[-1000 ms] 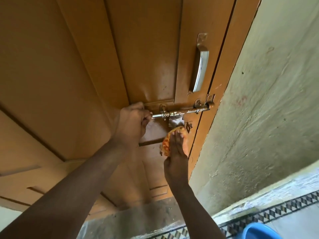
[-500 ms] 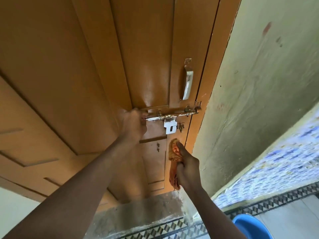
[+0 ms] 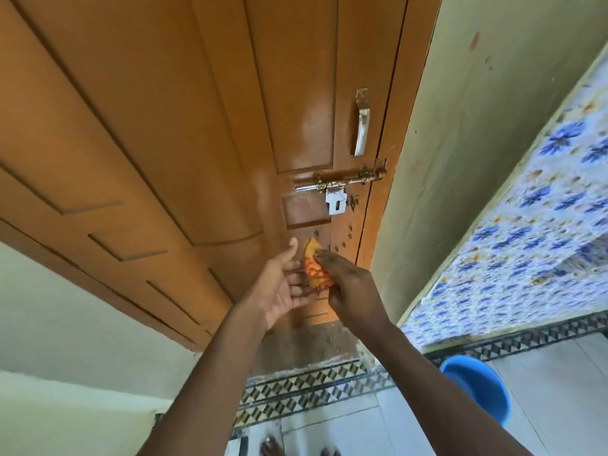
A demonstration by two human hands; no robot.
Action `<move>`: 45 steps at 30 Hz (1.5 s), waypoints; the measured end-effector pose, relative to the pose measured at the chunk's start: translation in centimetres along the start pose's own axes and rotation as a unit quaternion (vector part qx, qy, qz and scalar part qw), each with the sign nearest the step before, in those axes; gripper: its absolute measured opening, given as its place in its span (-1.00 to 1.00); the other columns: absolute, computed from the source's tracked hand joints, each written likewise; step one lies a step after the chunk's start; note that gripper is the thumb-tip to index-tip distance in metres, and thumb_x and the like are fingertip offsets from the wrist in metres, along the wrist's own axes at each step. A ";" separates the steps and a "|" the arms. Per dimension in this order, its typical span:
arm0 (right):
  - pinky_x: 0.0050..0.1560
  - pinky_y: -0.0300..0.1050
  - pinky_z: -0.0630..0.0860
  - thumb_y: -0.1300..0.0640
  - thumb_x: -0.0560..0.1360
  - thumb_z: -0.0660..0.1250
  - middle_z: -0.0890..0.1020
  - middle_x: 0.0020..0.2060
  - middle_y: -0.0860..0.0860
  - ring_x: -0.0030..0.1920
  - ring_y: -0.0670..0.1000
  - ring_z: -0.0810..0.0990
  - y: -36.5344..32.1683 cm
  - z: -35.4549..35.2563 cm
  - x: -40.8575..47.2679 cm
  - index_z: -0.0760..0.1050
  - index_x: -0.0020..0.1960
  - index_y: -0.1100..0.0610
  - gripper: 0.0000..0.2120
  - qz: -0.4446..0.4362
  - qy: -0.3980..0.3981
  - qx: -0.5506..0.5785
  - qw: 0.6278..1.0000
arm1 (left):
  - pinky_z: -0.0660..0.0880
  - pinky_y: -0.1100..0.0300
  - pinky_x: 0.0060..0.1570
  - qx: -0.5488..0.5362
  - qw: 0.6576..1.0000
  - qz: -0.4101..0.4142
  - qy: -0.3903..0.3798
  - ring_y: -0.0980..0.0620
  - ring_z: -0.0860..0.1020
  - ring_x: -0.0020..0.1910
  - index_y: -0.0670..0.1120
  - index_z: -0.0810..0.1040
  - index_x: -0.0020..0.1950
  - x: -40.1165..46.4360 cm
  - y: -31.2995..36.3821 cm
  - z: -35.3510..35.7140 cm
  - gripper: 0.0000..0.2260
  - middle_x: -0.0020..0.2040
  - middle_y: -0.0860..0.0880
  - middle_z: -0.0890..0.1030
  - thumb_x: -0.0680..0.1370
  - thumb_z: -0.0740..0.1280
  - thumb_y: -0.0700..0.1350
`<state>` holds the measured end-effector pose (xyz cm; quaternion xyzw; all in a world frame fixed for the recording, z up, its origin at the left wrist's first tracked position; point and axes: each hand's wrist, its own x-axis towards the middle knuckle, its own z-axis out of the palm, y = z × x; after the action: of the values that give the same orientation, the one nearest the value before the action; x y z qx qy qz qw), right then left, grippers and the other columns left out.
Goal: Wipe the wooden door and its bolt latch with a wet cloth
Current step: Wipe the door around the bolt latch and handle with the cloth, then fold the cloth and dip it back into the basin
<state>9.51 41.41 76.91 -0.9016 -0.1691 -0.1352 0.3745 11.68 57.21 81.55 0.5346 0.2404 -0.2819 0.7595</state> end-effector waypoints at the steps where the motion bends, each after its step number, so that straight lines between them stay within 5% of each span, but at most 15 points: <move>1: 0.24 0.08 0.63 0.12 0.45 0.10 0.63 0.30 0.16 0.22 0.16 0.67 -0.2 0.2 -0.6 0.56 0.34 0.23 -0.46 -0.013 0.003 -0.006 1.000 | 0.62 -0.03 0.09 0.002 1.000 0.010 -0.002 -0.14 0.69 -0.03 -0.19 0.58 0.12 -0.3 -0.6 -0.3 -0.59 -0.10 -0.18 0.75 0.66 0.29 0.17; 7: 0.27 -0.04 0.60 0.33 0.28 0.30 0.62 0.27 0.01 0.29 0.02 0.63 -1.1 0.5 -3.2 0.60 0.29 0.25 -0.44 -0.051 0.032 0.137 0.989 | 0.69 0.10 -0.26 0.041 0.995 0.077 0.039 -0.02 0.70 -0.29 -0.24 0.62 -0.03 -1.7 -2.8 -1.2 -0.91 -0.21 -0.16 0.70 0.57 0.46 -0.21; 10: 0.26 0.02 0.61 0.33 0.33 0.31 0.62 0.31 0.10 0.36 0.05 0.58 -0.9 0.3 -4.7 0.56 0.33 0.28 -0.45 -0.033 0.036 0.253 0.966 | 0.67 0.16 -0.33 0.047 0.994 0.092 0.044 0.00 0.70 -0.31 -0.23 0.62 -0.09 -2.5 -3.4 -1.4 -0.94 -0.26 -0.13 0.72 0.57 0.44 -0.31; 13: 0.20 0.02 0.63 0.24 0.45 0.35 0.68 0.21 0.13 0.26 0.09 0.64 -0.7 0.3 -6.0 0.57 0.31 0.28 -0.57 0.073 0.119 0.364 0.921 | 0.69 0.06 -0.18 0.063 0.992 0.107 0.036 -0.04 0.70 -0.24 -0.26 0.63 -0.03 -2.9 -3.4 -1.6 -0.97 -0.21 -0.16 0.74 0.56 0.45 -0.31; 15: 0.15 0.05 0.65 0.01 0.51 0.33 0.71 0.13 0.05 0.16 -0.01 0.67 -0.8 0.6 -6.0 0.61 0.27 0.17 -0.61 0.217 0.174 0.329 0.902 | 0.68 0.02 -0.13 0.058 0.991 0.119 0.017 -0.06 0.70 -0.18 -0.32 0.61 0.12 -3.3 -3.1 -1.7 -0.84 -0.13 -0.19 0.73 0.55 0.46 -0.32; 16: 0.09 0.09 0.67 -0.10 0.52 0.31 0.71 0.12 0.06 0.13 0.01 0.68 -0.7 0.9 -5.8 0.60 0.28 0.14 -0.56 0.292 0.154 0.360 0.873 | 0.69 0.03 -0.13 0.052 0.991 0.125 0.002 -0.06 0.70 -0.17 -0.33 0.60 0.16 -3.6 -3.0 -1.7 -0.80 -0.10 -0.20 0.73 0.56 0.45 -0.32; 18: 0.00 0.11 0.68 -0.29 0.54 0.24 0.65 0.23 0.19 0.14 0.16 0.67 -0.9 1.1 -5.1 0.49 0.39 0.11 -0.40 0.409 0.039 0.540 0.734 | 0.69 0.07 -0.14 0.040 0.990 0.134 -0.029 -0.05 0.70 -0.14 -0.33 0.60 0.17 -4.2 -2.7 -1.7 -0.81 -0.08 -0.21 0.72 0.57 0.43 -0.32; 20: 0.16 0.23 0.62 -0.30 0.58 0.18 0.58 0.32 0.26 0.23 0.28 0.62 -1.0 0.9 -4.8 0.40 0.46 0.08 -0.39 0.442 -0.017 0.666 0.600 | 0.67 0.07 -0.11 0.042 0.988 0.139 -0.048 -0.06 0.68 -0.10 -0.31 0.62 0.15 -4.5 -2.4 -2.1 -0.84 -0.06 -0.21 0.71 0.58 0.42 -0.32; 21: 0.24 0.30 0.56 -0.23 0.59 0.22 0.57 0.34 0.27 0.28 0.32 0.59 -1.1 0.8 -4.8 0.39 0.47 0.10 -0.43 0.433 -0.017 0.699 0.569 | 0.66 0.07 -0.10 0.056 0.987 0.141 -0.050 -0.06 0.67 -0.10 -0.30 0.62 0.15 -4.5 -2.4 -2.5 -0.85 -0.06 -0.21 0.71 0.58 0.41 -0.31; 23: 0.28 0.34 0.52 -0.01 0.60 0.31 0.59 0.31 0.28 0.30 0.35 0.58 -1.3 0.7 -4.8 0.42 0.44 0.18 -0.53 0.404 -0.001 0.700 0.589 | 0.63 0.10 -0.17 0.095 0.984 0.145 -0.035 -0.04 0.65 -0.14 -0.25 0.61 0.12 -4.3 -2.4 -3.3 -0.90 -0.12 -0.16 0.70 0.61 0.39 -0.31; 27: 0.20 0.40 0.56 0.17 0.44 0.51 0.69 0.18 0.20 0.19 0.28 0.67 -2.0 -0.6 -4.6 0.51 0.34 0.20 -0.51 0.385 0.065 0.584 0.711 | 0.57 0.18 -0.27 0.153 0.976 0.153 0.006 0.04 0.64 -0.22 -0.16 0.61 0.08 -3.7 -2.9 -4.8 -0.94 -0.21 0.00 0.71 0.64 0.36 -0.28; 32: 0.06 0.21 0.67 0.22 0.42 0.54 0.73 0.11 0.09 0.11 0.16 0.72 -2.7 -2.9 -5.5 0.58 0.24 0.06 -0.58 0.391 0.056 0.473 0.787 | 0.67 0.06 -0.01 0.170 0.966 0.195 0.012 0.01 0.70 -0.04 -0.05 0.65 0.08 -3.2 -5.3 -4.9 -0.81 0.02 -0.08 0.74 0.57 0.46 -0.31; 36: 0.08 0.26 0.67 0.19 0.33 0.64 0.74 0.05 0.06 0.07 0.17 0.73 -1.7 -4.8 -7.5 0.61 0.17 0.03 -0.56 0.418 0.093 0.390 0.815 | 0.62 0.36 -0.13 0.176 0.958 0.226 -0.021 0.17 0.68 -0.07 0.07 0.60 0.01 -3.1 -7.1 -3.2 -0.69 -0.05 0.08 0.71 0.53 0.48 -0.36; 42: 0.02 0.31 0.67 0.18 0.20 0.69 0.75 -0.02 0.15 0.01 0.23 0.74 1.6 -7.7 -11.1 0.65 0.09 0.12 -0.51 0.419 0.162 0.377 0.810 | 0.61 0.30 -0.05 0.226 0.937 0.239 -0.121 0.19 0.70 -0.01 0.02 0.65 0.09 -2.4 -9.2 1.1 -0.72 -0.05 0.13 0.76 0.53 0.48 -0.35; 45: -0.09 0.12 0.68 0.24 0.16 0.72 0.75 -0.10 0.12 -0.08 0.16 0.73 3.6 -10.9 -12.7 0.61 0.01 0.14 -0.52 0.383 0.147 0.357 0.839 | 0.61 0.29 -0.05 0.235 0.928 0.255 -0.140 0.17 0.69 0.00 -0.05 0.67 0.12 -2.6 -9.9 4.6 -0.75 -0.04 0.10 0.76 0.56 0.44 -0.37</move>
<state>-1.84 28.56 77.38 -0.6674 0.2105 -0.0425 0.7130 3.29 50.60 78.03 0.6957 -0.0860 -0.1995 0.6846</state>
